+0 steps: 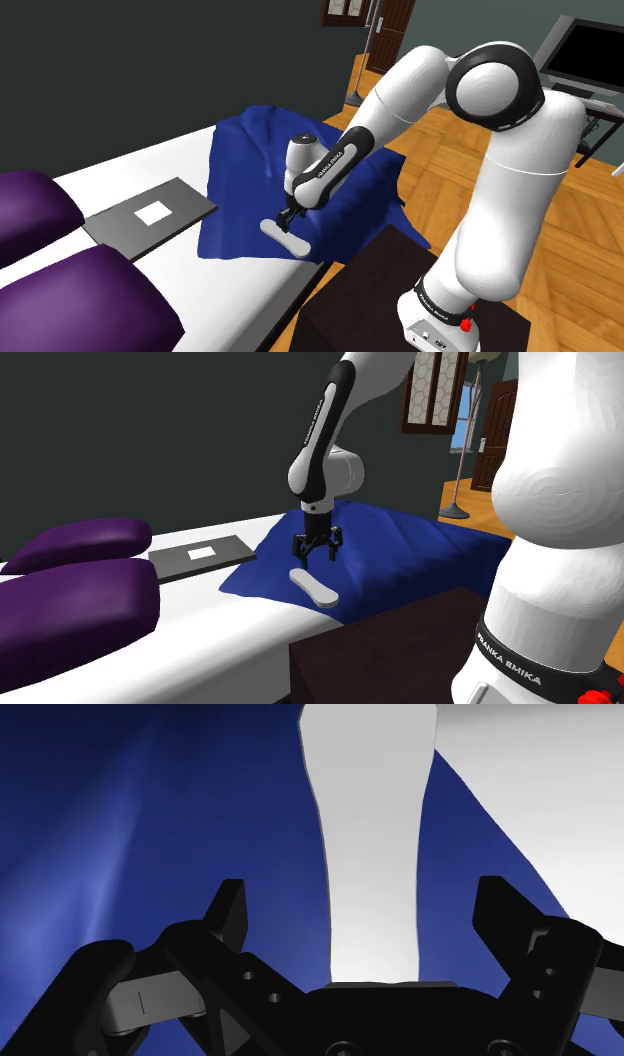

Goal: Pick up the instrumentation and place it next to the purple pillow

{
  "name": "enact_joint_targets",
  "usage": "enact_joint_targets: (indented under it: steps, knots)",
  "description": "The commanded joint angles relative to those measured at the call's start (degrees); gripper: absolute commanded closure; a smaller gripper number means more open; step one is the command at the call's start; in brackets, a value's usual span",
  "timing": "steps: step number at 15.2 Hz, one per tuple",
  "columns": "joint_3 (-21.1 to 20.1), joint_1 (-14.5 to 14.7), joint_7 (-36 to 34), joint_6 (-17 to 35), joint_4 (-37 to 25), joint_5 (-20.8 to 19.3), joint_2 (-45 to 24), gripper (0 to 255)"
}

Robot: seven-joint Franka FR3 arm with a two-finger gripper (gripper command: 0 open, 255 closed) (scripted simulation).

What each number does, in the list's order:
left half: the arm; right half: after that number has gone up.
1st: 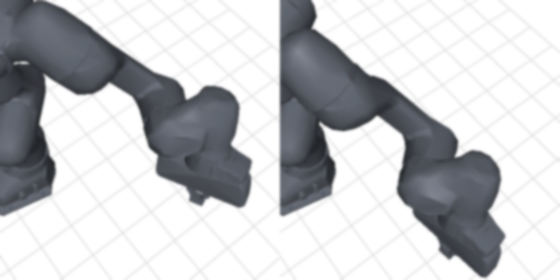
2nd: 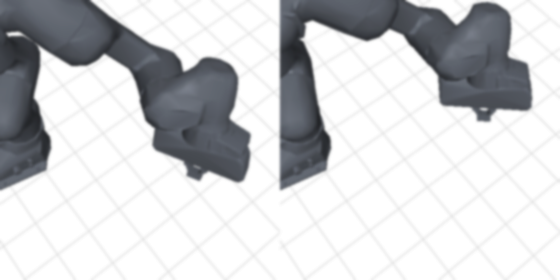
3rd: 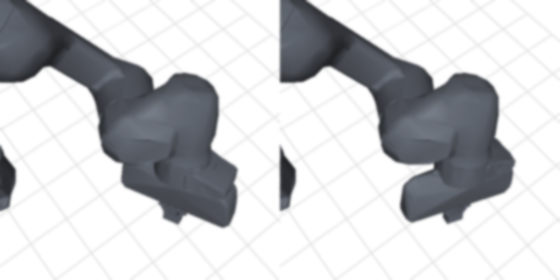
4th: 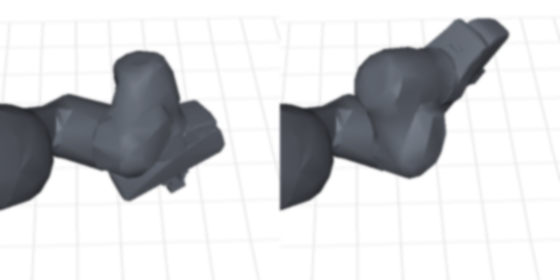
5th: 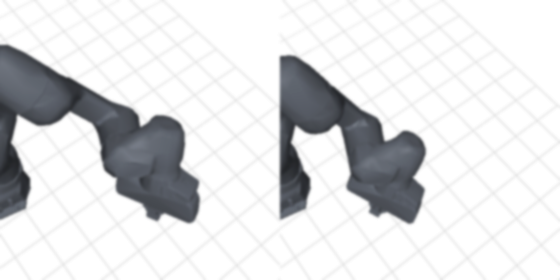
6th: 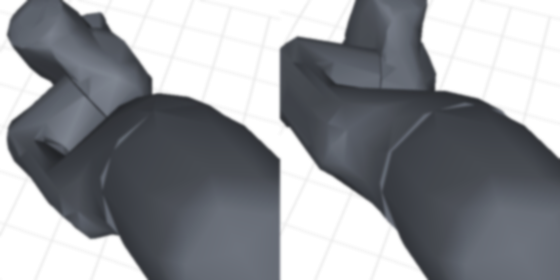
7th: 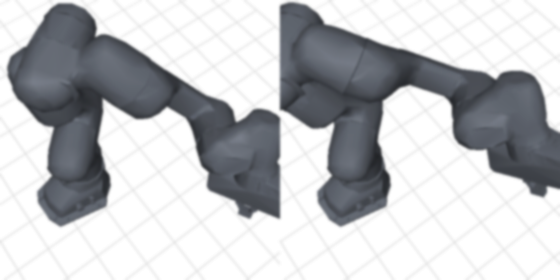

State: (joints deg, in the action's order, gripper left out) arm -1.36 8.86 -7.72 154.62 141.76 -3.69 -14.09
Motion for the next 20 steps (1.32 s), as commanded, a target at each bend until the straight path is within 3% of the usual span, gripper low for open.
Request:
enact_joint_targets:
  steps: [1,10,18,19,20]
  knots:
    - [-0.2,0.5,-0.1,2.5,-2.7,-0.5,-4.9,0]
    - [0.5,1.5,-0.8,8.7,-6.2,-1.6,-14.5,0]
    - [0.5,1.5,-0.8,8.7,-6.2,-1.6,-14.5,0]
    - [0.5,1.5,-0.8,8.7,-6.2,-1.6,-14.5,255]
    - [0.5,1.5,-0.8,8.7,-6.2,-1.6,-14.5,255]
